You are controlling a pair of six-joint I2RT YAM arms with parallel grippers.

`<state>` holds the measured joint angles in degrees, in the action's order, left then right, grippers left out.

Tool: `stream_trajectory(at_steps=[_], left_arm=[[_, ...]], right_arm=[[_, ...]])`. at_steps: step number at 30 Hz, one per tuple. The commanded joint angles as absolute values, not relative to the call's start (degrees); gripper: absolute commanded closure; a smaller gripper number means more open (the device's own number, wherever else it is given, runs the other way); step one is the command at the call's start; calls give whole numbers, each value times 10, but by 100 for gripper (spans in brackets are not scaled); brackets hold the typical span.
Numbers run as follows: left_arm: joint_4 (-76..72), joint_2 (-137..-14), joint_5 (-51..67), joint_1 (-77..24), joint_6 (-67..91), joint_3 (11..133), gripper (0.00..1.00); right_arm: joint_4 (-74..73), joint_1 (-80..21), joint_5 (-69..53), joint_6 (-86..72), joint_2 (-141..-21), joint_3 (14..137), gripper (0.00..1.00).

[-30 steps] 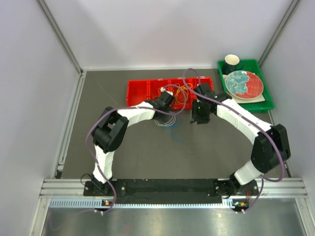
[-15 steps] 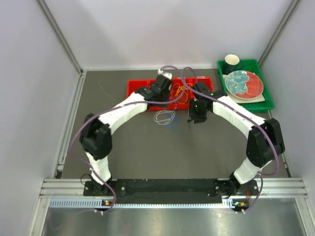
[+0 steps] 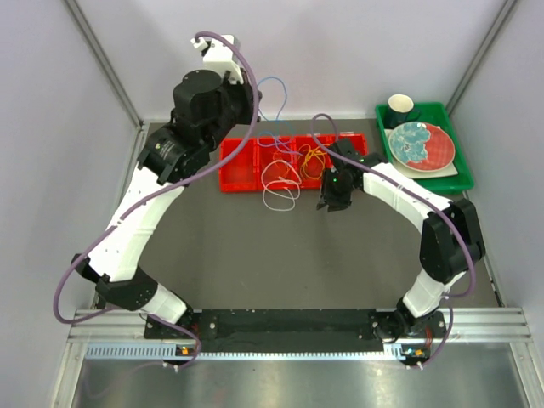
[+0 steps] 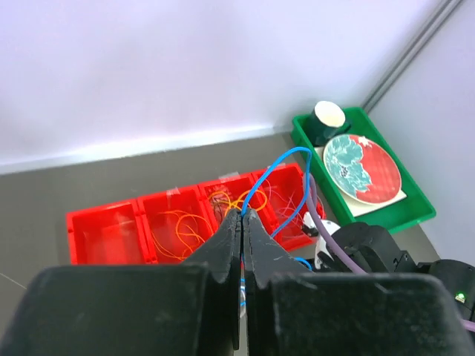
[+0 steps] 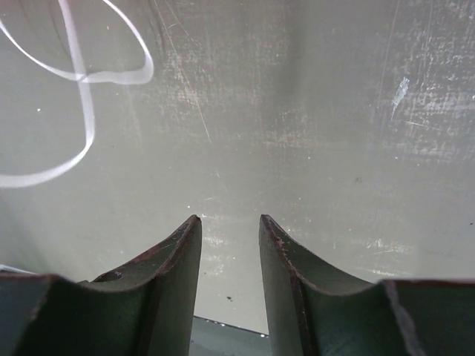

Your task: Untangle the cables

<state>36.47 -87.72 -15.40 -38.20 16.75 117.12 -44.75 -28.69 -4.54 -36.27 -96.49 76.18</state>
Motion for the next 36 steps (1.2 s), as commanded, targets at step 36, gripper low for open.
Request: stream_trajectory(at_steps=[36], left_arm=[[333,-960,-52,-133,307,1112,100]], right_arm=[[-307,-284,-213,-418,-865,683,54]])
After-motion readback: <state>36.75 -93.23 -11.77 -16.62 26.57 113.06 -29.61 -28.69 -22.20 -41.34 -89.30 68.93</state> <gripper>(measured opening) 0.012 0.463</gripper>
